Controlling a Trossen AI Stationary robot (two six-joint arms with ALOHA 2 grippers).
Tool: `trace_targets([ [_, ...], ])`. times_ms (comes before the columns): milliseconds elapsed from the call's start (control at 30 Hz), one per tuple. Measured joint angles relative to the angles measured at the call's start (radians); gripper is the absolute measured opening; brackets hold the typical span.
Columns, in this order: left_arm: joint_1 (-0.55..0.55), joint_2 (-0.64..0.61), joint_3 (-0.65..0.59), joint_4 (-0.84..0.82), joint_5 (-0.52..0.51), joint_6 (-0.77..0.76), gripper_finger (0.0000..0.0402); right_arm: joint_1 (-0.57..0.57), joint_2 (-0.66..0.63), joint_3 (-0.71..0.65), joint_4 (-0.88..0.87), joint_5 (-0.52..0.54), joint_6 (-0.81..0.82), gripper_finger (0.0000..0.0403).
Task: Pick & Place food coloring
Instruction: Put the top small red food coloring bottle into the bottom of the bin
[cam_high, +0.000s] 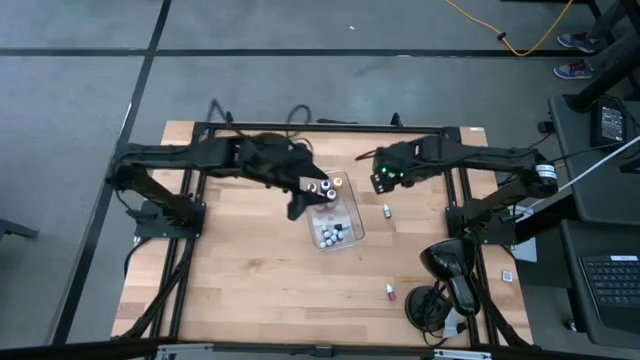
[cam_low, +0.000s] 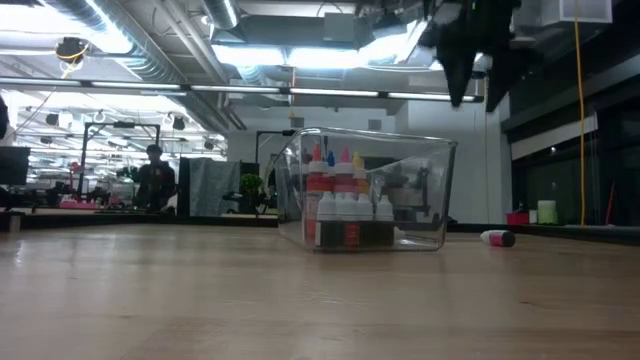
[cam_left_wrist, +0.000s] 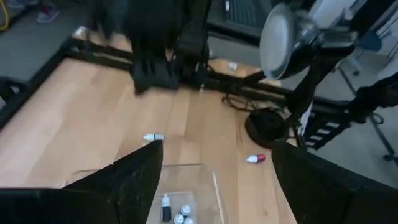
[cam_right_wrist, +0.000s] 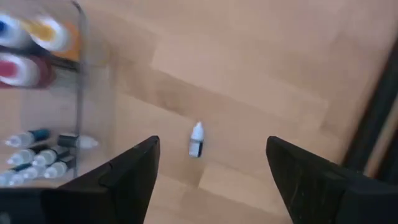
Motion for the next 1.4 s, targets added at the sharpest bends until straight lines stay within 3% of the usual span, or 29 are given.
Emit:
trace_targets([
  [300,0.0,-0.111,0.0,-0.006,-0.003,0.098,0.0295,0.035,0.005,-0.308,0.374,-0.145,0.119,0.0263],
  [500,0.0,-0.122,0.0,-0.023,0.004,0.138,0.0294,0.036,0.01,-0.425,0.421,-0.204,0.153,0.0249],
  [900,0.0,-0.114,0.0,-0.057,0.004,0.159,0.0294,0.036,0.054,-0.54,0.585,-0.218,0.133,0.0249],
  [1400,0.0,-0.114,0.0,-0.058,0.002,0.158,0.0294,0.027,0.189,-0.549,0.672,-0.225,0.113,0.0248],
])
